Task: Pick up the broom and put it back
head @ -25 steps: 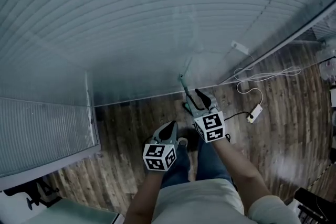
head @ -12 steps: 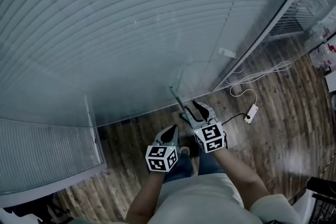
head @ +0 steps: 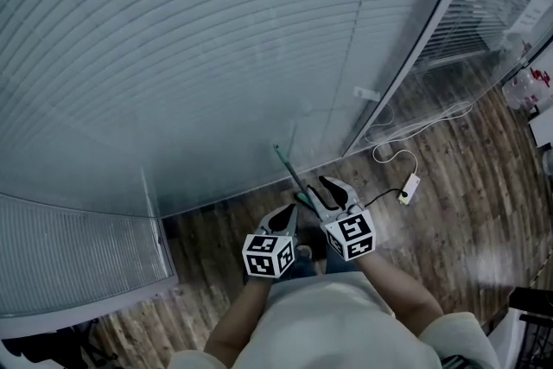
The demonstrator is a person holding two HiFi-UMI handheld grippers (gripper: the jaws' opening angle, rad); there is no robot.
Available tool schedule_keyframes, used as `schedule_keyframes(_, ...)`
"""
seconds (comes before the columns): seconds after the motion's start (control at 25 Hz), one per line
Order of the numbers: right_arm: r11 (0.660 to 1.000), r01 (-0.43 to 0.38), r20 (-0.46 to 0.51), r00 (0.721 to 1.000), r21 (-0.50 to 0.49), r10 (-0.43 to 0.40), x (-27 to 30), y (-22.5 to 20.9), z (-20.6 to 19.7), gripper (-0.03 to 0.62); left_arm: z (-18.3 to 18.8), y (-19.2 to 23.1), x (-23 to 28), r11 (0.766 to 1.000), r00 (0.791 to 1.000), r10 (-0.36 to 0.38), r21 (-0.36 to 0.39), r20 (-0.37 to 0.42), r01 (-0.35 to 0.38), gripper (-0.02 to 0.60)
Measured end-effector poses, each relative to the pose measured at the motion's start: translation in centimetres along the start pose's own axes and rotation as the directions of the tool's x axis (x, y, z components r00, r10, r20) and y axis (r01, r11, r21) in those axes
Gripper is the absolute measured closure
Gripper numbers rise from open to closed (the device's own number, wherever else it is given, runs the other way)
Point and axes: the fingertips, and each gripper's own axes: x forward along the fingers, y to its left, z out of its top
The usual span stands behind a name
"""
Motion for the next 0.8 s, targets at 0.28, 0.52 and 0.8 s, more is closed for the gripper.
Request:
schedule_keyframes(0.28, 1.0, 0.011, 0.035, 0.999, 0.025, -0.012, -3.0, 0.7, 0.9, 0.457, 0.7, -1.6, -1.0, 0.998, 0.999, -0.037, 0.043, -0.006, 0.037, 0.581)
schedule_keyframes(0.52, 0.998, 0.03, 0.046, 0.998, 0.059, -0.032, -5.3, 0.5, 0.5, 0.467, 1.2, -3.1, -1.6, 0.995, 0.998, -0.07, 0.073, -0.009, 0.07, 0.581)
schedule_keyframes(0.8, 0.994, 0.051, 0.067, 0.996, 0.095, -0.057, -7.5, 0.6, 0.0, 0.499, 1.6, -4.2, -1.7, 0.99, 0.996, -0.094, 0.109, -0.003, 0.093, 0.581)
